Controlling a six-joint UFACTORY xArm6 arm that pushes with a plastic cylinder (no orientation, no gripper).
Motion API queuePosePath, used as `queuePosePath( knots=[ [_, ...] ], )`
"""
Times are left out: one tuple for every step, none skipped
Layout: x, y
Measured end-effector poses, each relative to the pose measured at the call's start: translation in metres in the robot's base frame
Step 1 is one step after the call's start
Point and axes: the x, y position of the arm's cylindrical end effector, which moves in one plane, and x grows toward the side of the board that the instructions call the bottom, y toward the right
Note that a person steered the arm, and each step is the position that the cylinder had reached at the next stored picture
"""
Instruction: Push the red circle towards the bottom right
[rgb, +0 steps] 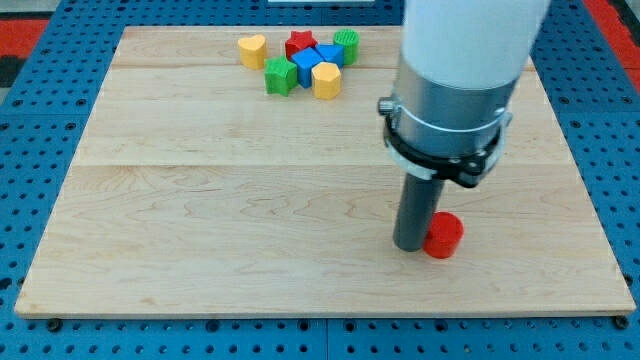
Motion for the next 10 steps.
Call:
queuePosePath(
  knots=[
    [0.0,0.022],
    [0.0,0.03],
    [-0.018,0.017],
    [-0.042,0.009],
    [-0.046,0.014],
    [-0.034,0.035],
    [-0.024,0.063],
    [-0.013,0.084],
    [-0.032,0.086],
    [-0.098,0.077]
  ],
)
